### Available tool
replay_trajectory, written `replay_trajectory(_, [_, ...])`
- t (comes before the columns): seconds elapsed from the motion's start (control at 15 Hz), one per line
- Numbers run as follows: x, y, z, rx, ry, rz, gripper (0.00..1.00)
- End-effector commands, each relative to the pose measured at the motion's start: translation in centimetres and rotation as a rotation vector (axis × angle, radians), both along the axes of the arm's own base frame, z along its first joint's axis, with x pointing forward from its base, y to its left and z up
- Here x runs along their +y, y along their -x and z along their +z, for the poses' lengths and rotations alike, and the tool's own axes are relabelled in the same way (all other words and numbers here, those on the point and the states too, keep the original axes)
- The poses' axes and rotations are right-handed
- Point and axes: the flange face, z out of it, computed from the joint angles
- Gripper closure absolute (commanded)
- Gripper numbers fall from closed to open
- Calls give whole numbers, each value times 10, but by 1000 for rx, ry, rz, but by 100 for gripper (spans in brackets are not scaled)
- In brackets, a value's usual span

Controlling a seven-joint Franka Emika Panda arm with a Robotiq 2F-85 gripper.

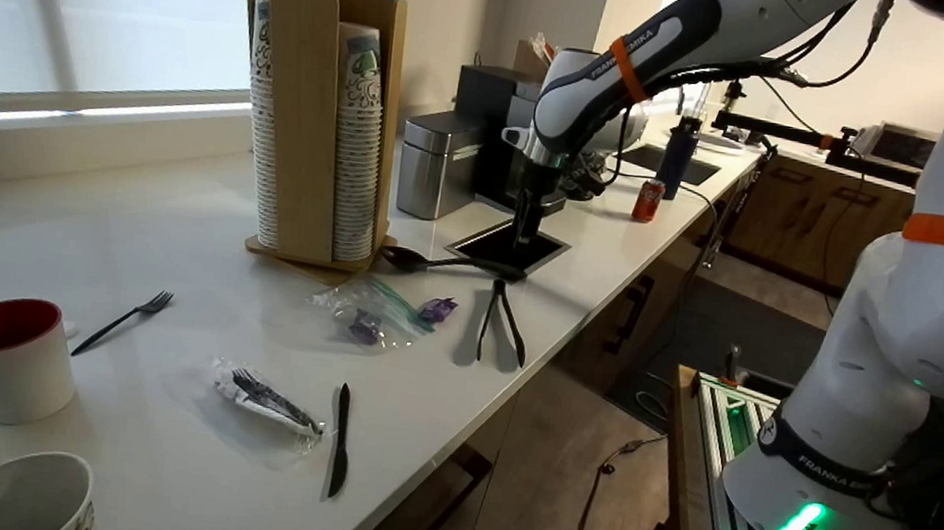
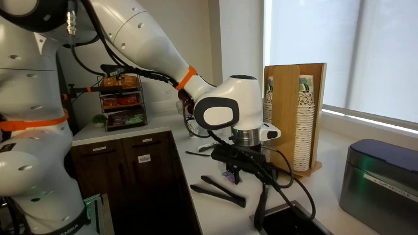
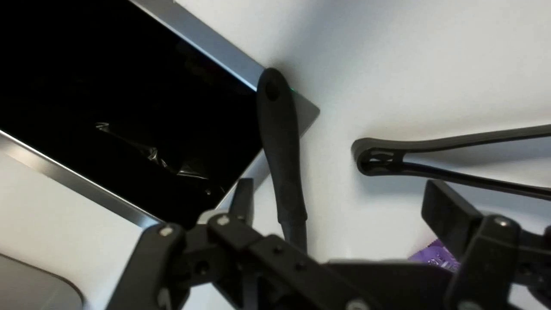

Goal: Place the large spoon in between the clear bags

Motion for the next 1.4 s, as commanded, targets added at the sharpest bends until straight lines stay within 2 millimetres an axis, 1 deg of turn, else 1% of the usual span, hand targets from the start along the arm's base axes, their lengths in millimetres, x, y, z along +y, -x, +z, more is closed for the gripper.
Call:
replay_trajectory(0.0, [-11,-6,-12,-47,-66,77,0])
replay_trajectory(0.27, [-22,-11,-24,-83,-86,168,0])
replay_trajectory(0.53, [-32,-16,-38,-119,-94,213,0])
replay_trajectory(1.07, [-36,-28,-73,-133,-20,193,0])
replay_trajectory(1.27, [-36,-30,-81,-129,-14,200,0])
replay_trajectory(1.33, [-36,-30,-83,-128,-15,203,18])
